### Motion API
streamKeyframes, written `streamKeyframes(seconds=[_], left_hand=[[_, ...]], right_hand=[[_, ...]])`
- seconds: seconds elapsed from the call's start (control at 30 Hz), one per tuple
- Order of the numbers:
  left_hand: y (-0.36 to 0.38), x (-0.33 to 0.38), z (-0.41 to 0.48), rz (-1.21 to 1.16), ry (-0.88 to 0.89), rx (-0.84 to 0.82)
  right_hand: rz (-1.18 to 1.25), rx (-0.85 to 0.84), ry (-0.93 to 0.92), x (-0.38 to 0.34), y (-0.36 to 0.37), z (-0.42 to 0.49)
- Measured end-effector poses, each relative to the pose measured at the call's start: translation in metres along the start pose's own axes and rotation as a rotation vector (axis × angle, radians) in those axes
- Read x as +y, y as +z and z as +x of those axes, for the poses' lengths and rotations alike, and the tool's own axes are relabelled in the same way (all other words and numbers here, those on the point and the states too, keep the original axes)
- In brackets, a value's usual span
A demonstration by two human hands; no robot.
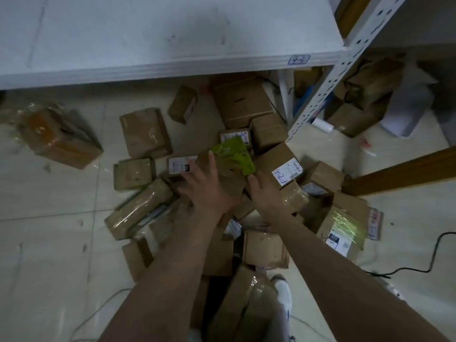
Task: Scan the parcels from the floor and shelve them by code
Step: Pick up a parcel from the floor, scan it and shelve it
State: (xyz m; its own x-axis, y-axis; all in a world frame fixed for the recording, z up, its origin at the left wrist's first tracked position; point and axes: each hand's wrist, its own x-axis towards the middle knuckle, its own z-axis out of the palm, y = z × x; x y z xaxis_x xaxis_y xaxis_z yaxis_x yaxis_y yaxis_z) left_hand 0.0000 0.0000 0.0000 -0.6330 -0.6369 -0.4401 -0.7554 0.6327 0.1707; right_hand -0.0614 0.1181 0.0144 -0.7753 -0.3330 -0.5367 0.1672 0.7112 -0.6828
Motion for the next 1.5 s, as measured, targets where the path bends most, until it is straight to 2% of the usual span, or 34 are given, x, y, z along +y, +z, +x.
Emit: streamKeyframes(seconds=[0.13, 0.27, 0.37, 0.6, 0.77, 0.9, 1.1, 1.33, 1.5], left_hand=[[0.033, 0.013, 0.021, -0.067, -0.114, 0.052], [0.052, 0.016, 0.034, 0.022, -0.101, 0.021], [0.049, 0.005, 0.047, -0.046, -0.095, 0.04], [0.044, -0.028, 0.071, -0.085, -0.139, 0.041], [0.034, -0.036, 0.069, -0.082, -0.066, 0.001], [0.022, -0.048, 0.028, -0.099, -0.031, -0.064], [-0.034, -0.037, -0.068, -0.408, -0.227, -0.117], [-0.156, 0.013, -0.205, -0.586, -0.094, -0.153], [-0.242, 0.048, -0.294, -0.832, -0.017, -0.147]], right_hand=[[-0.011, -0.001, -0.007, 0.022, -0.008, 0.017], [-0.033, -0.036, 0.042, 0.047, -0.016, 0.021], [-0.032, -0.048, 0.106, 0.058, -0.017, 0.026], [0.274, -0.158, 0.255, 0.052, 0.02, 0.038], [0.259, -0.212, 0.298, 0.043, 0.033, 0.032], [0.334, -0.106, 0.331, 0.032, 0.005, 0.013], [0.353, 0.112, 0.389, 0.01, -0.089, -0.054], [0.608, 0.263, 0.428, -0.031, -0.2, -0.213], [0.811, 0.444, 0.403, -0.049, -0.267, -0.327]])
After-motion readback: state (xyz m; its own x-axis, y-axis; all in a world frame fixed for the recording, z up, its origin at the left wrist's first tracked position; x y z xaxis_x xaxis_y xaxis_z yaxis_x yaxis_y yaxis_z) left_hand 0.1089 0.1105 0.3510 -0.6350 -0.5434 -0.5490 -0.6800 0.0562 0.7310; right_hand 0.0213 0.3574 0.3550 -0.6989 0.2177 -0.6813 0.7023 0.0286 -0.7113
